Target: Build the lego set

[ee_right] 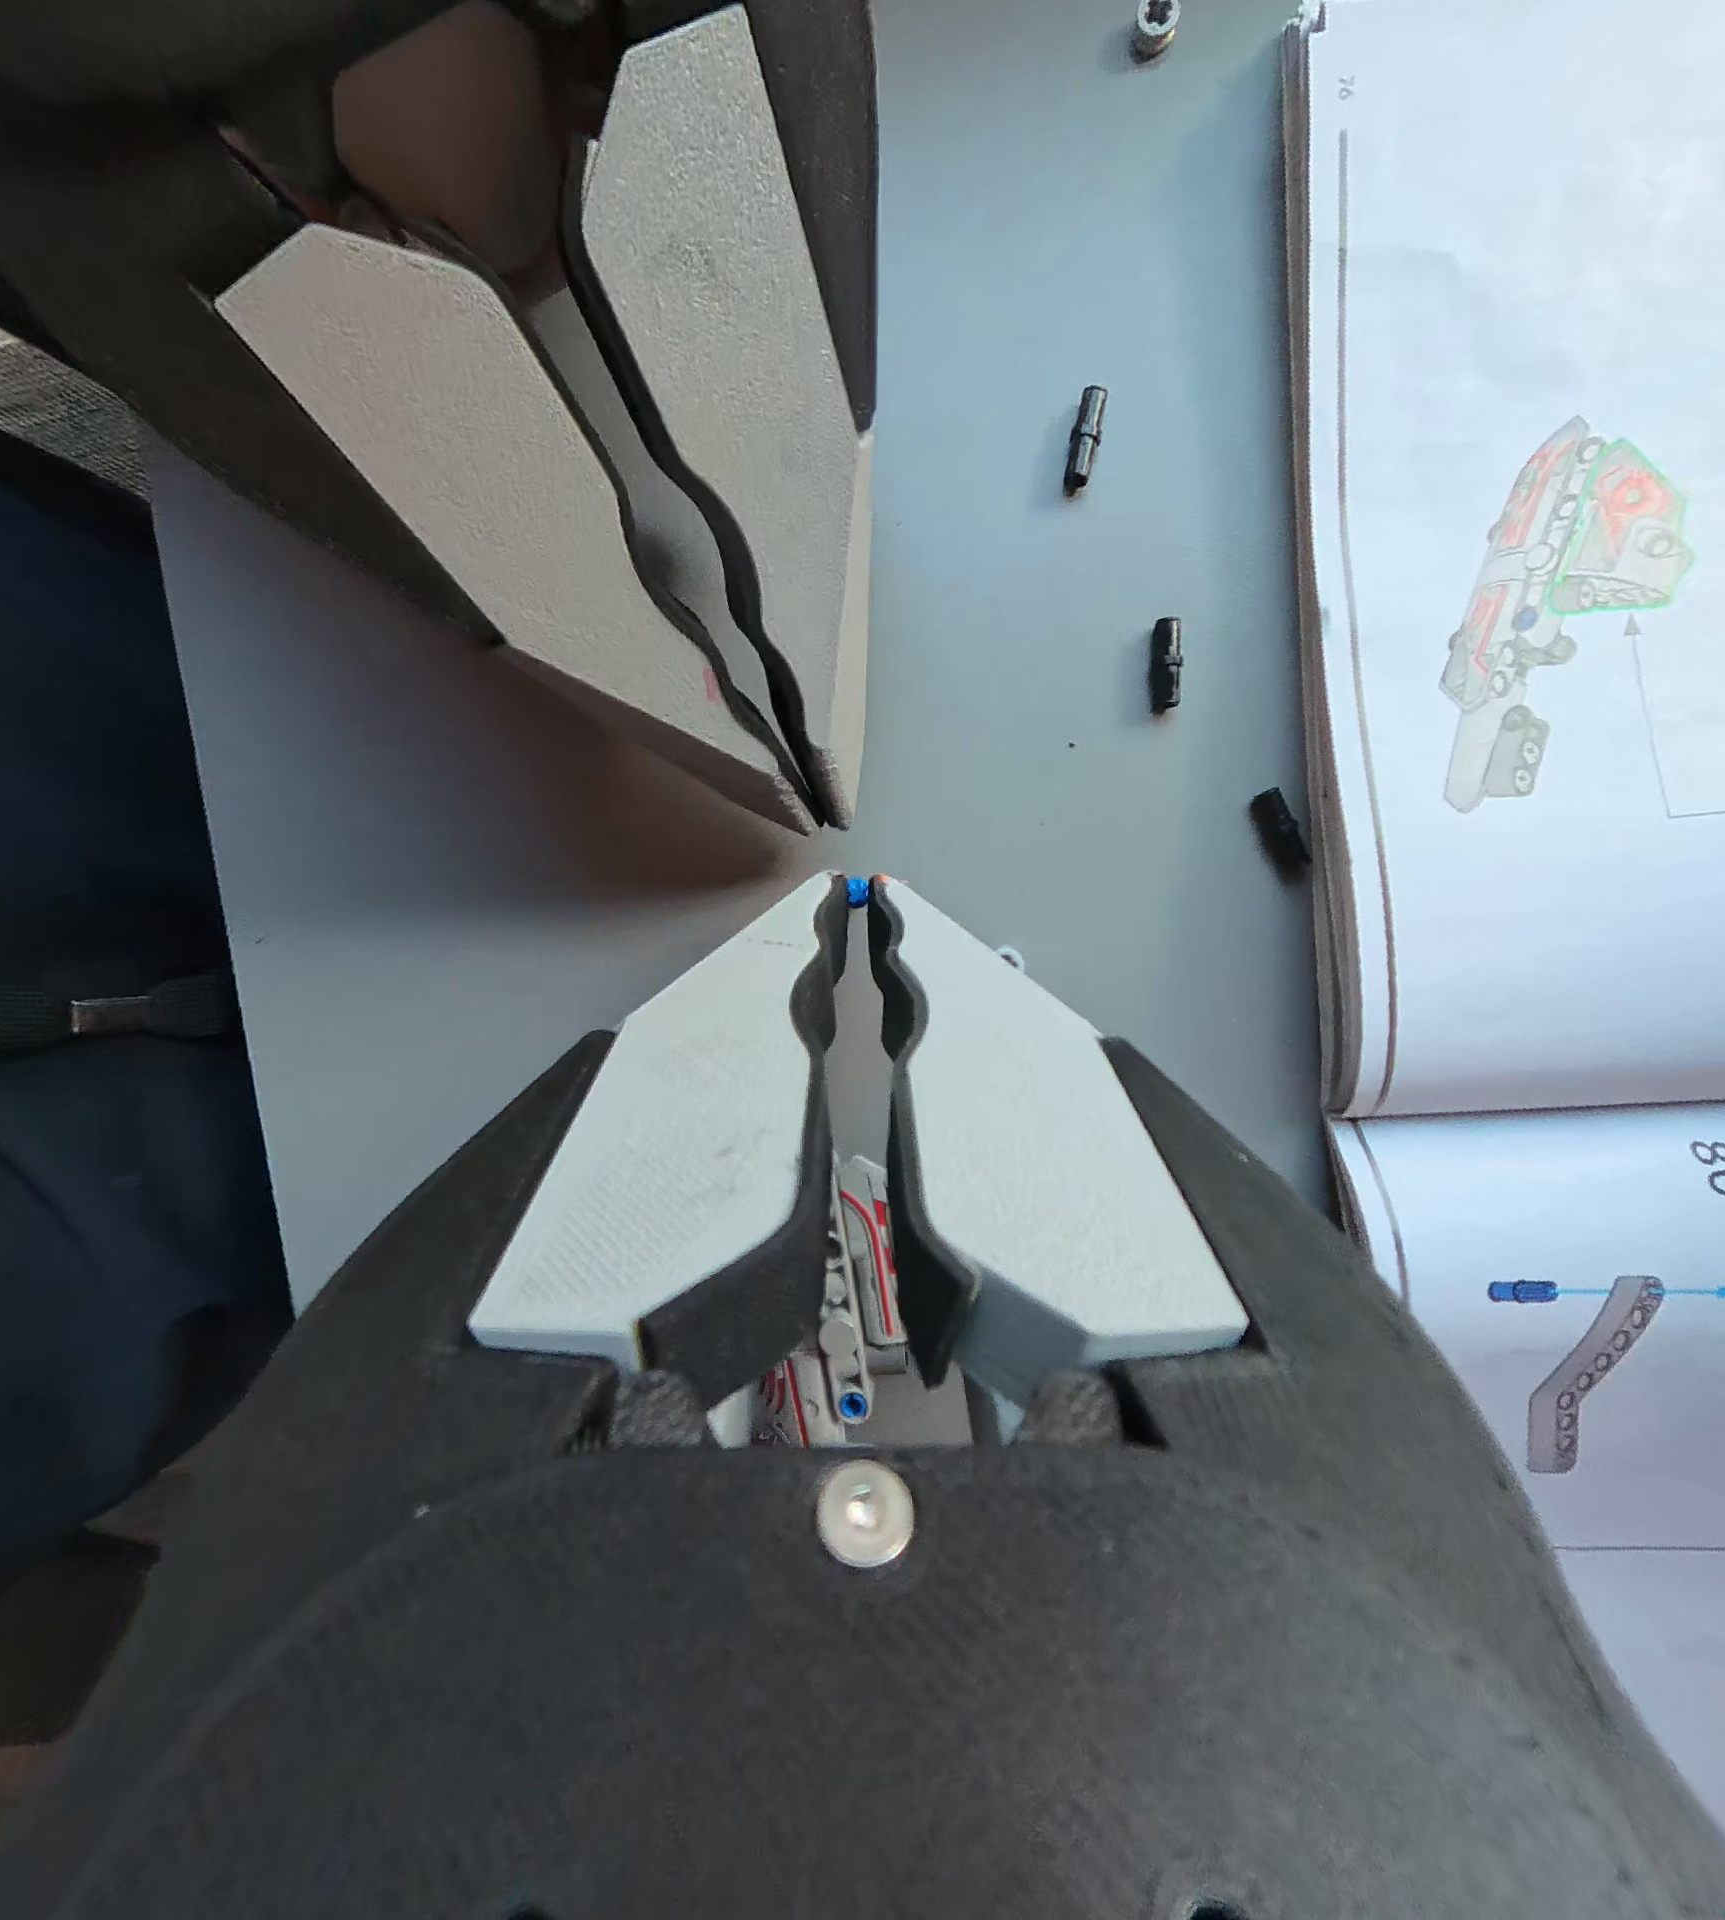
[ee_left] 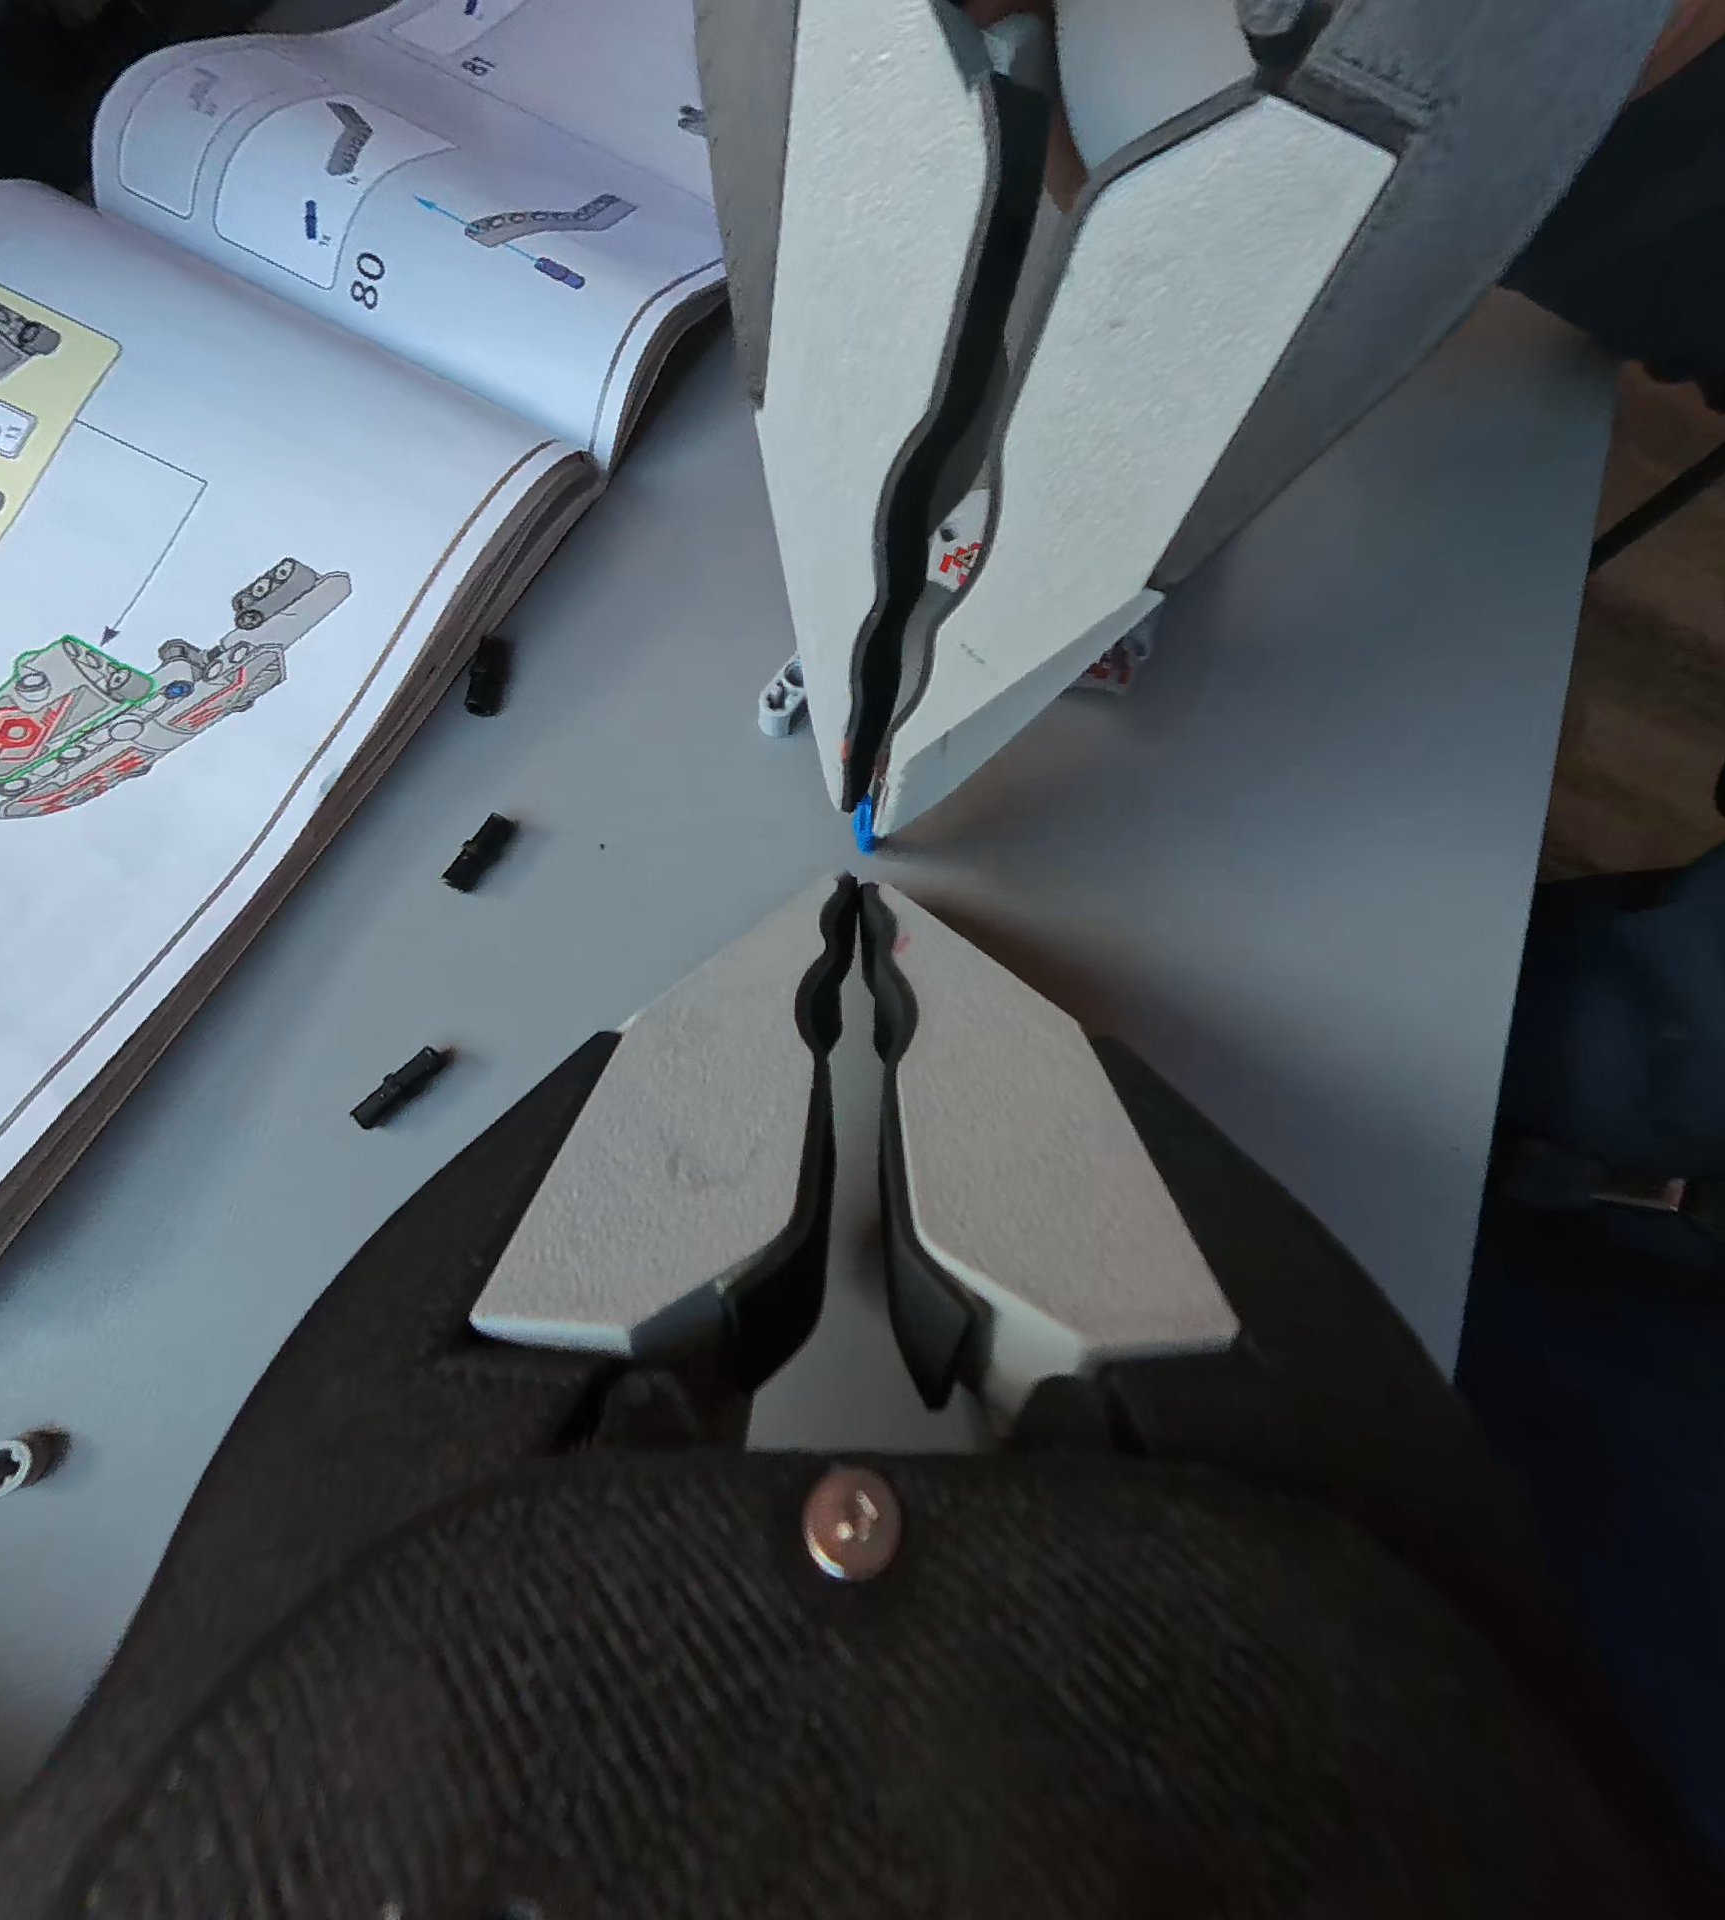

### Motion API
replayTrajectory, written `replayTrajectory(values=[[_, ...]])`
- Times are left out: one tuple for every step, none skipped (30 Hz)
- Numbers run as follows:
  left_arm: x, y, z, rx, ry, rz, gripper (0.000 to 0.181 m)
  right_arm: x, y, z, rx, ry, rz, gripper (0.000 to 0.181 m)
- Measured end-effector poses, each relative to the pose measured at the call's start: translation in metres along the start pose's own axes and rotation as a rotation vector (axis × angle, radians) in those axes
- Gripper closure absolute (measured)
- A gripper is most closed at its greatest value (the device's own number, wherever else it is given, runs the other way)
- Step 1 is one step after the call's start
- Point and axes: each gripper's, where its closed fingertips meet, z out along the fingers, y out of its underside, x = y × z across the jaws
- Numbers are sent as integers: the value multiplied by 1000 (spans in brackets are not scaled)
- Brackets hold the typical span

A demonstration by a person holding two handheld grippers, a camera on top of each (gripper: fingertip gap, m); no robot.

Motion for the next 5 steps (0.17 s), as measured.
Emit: replayTrajectory(values=[[-1,0,0,4,0,-9,181,1,0,0,-3,10,-5,181],[-2,-1,-1,6,2,-16,181,2,-1,1,-5,17,-10,181],[-2,-1,-1,7,4,-20,181,2,-1,1,-7,18,-15,181],[-2,-1,-1,8,5,-22,181,1,-1,2,-10,17,-18,181],[-2,-1,-1,10,4,-21,181,1,-1,2,-13,18,-22,181]])
